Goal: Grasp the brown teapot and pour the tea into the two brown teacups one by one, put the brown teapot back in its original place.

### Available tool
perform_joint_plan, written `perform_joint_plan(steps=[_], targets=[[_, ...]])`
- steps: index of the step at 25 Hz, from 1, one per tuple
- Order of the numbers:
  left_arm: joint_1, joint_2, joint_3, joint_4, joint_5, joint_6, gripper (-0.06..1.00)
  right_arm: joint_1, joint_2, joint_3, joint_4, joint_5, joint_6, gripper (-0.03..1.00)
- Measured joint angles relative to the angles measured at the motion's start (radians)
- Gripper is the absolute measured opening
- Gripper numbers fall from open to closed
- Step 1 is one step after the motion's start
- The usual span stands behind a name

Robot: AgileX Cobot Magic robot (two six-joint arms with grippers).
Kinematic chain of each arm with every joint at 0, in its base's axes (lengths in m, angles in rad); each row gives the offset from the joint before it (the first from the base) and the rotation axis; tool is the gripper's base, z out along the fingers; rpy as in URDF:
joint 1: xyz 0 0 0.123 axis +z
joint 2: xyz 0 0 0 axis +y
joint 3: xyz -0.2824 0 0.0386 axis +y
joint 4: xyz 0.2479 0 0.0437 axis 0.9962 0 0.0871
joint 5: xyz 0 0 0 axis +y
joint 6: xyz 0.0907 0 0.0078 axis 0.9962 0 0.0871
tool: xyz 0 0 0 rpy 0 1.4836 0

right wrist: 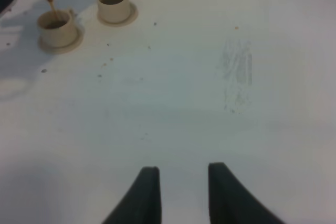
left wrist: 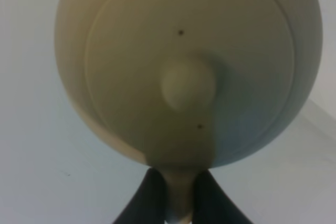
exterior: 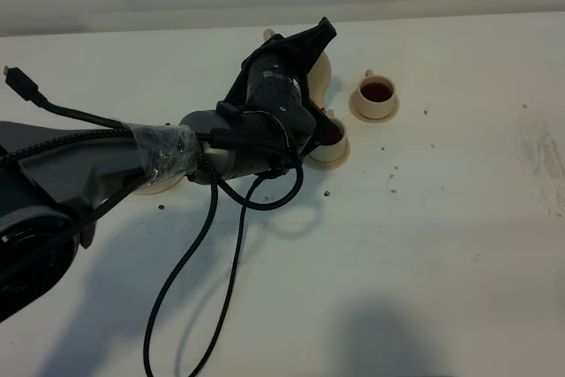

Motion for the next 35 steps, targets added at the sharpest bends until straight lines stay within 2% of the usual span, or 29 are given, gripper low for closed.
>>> perform_joint_plan(steps=[16,30,35], targets=[[0.0,0.025,0.0,0.0,-0.03,0.0,0.09,0.0,0.0,0.0,0.0,0.0,0.0,0.22],[0.0,0.026,0.0,-0.137,-0.011,-0.008,0.09,0.0,0.0,0.0,0.0,0.0,0.0,0.22],[0.001,0.026,-0.001,-0.176,-0.002,-0.066,0.09,0.0,0.0,0.0,0.0,0.0,0.0,0.22]])
